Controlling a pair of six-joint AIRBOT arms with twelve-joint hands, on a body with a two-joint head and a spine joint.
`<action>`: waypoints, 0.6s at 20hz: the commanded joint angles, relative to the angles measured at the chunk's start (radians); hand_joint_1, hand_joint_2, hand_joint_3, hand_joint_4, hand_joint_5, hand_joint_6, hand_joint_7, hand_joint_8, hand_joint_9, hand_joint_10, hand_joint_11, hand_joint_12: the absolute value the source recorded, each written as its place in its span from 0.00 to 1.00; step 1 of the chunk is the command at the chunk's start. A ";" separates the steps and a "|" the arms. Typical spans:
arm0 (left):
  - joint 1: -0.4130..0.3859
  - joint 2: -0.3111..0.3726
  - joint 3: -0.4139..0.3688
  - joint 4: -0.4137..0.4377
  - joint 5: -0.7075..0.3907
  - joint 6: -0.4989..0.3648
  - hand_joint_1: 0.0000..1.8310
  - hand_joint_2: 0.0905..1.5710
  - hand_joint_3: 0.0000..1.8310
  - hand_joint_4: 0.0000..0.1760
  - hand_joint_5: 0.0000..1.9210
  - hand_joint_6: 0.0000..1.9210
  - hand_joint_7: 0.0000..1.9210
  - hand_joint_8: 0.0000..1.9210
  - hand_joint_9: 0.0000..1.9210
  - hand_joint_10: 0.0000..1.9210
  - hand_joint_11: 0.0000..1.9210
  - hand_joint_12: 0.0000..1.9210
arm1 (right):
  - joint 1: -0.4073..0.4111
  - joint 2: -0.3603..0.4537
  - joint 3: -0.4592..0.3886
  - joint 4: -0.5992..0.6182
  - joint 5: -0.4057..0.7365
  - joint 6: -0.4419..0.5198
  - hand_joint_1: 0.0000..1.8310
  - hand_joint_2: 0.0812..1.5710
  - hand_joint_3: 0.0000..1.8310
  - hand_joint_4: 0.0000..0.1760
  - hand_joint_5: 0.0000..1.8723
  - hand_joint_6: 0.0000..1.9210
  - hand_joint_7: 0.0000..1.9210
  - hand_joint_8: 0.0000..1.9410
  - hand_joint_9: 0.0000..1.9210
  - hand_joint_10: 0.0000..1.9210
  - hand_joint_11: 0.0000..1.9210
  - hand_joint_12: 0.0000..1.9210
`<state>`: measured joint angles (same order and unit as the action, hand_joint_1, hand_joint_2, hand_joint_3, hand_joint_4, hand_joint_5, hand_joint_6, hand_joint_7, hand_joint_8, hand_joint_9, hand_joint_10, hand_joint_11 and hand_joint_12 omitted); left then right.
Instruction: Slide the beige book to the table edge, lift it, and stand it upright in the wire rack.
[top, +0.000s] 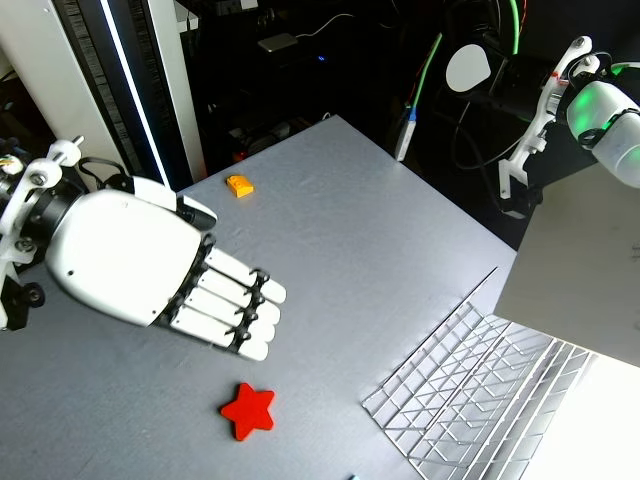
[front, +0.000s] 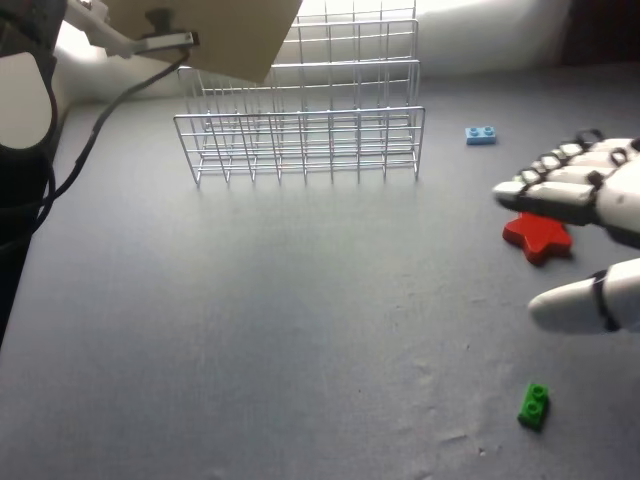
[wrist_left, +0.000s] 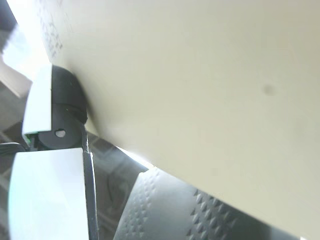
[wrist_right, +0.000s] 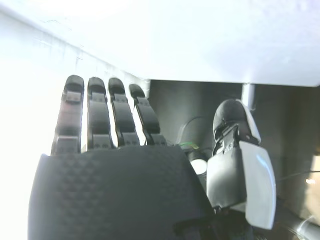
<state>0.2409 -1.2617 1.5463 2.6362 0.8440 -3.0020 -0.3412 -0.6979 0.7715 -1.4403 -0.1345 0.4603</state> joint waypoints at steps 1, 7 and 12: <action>0.001 0.007 -0.003 0.025 0.125 -0.015 0.63 0.78 0.00 0.00 0.37 0.67 0.41 0.75 0.36 0.62 0.28 0.71 | 0.010 0.024 -0.003 -0.008 -0.011 0.033 0.00 0.69 0.00 0.00 0.00 0.00 0.00 0.00 0.00 0.00 0.00 0.00; 0.037 -0.012 -0.013 0.005 0.157 -0.015 0.63 0.78 0.00 0.00 0.37 0.68 0.41 0.75 0.36 0.61 0.27 0.72 | 0.024 0.037 0.012 -0.008 -0.114 0.049 0.00 0.69 0.00 0.00 0.00 0.00 0.00 0.00 0.00 0.00 0.00 0.00; 0.063 -0.042 0.002 -0.004 0.216 -0.015 0.64 0.78 0.00 0.00 0.37 0.68 0.42 0.73 0.37 0.59 0.28 0.71 | 0.084 0.017 0.036 -0.008 -0.193 0.070 0.00 0.70 0.00 0.00 0.00 0.00 0.00 0.00 0.00 0.00 0.00 0.00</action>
<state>0.3099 -1.3128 1.5402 2.6049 0.9264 -3.0005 -0.2642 -0.6884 0.8055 -1.4250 -0.3138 0.5251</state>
